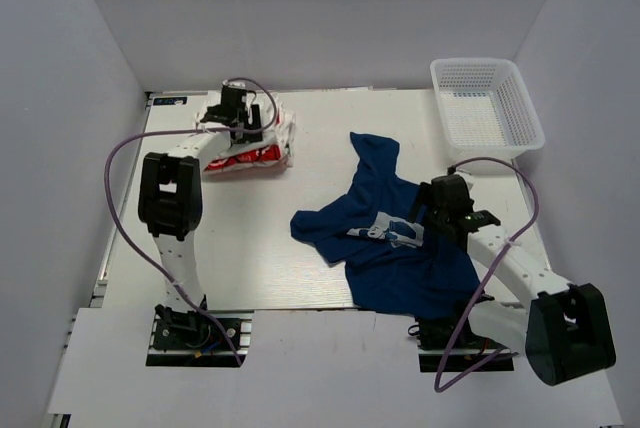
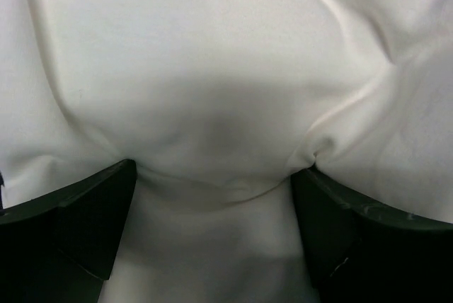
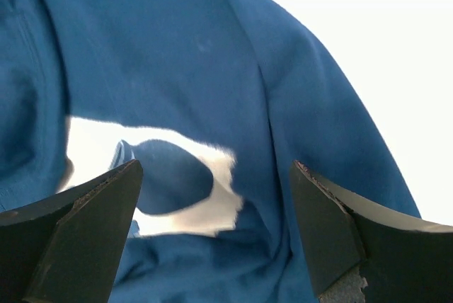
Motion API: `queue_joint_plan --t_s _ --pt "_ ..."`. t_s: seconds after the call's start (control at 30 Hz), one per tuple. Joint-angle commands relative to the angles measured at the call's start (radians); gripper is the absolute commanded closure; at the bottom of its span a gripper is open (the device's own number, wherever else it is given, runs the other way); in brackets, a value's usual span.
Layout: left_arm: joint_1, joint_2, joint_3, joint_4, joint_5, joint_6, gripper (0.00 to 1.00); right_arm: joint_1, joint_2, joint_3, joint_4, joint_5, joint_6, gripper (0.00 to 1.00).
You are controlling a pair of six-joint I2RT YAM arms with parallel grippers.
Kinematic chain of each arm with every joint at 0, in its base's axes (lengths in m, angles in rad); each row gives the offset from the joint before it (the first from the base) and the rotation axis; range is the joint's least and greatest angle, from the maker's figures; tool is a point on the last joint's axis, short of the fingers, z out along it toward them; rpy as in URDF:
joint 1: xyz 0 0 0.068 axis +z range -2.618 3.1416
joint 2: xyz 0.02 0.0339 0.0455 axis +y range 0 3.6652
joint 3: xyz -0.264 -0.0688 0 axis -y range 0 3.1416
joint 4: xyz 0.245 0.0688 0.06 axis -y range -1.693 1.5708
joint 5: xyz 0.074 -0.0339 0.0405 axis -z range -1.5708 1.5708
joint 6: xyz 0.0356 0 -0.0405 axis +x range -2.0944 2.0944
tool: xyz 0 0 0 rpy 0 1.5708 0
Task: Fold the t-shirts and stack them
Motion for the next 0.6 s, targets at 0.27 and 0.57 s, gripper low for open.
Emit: queue_joint_plan --t_s 0.27,0.57 --pt "0.256 0.3 0.16 0.072 -0.163 0.57 0.0 -0.01 0.21 0.159 0.135 -0.041 -0.054 0.1" --pt "0.37 0.503 0.615 -0.101 -0.113 0.582 0.0 -0.007 0.331 0.234 0.157 -0.103 -0.088 0.1"
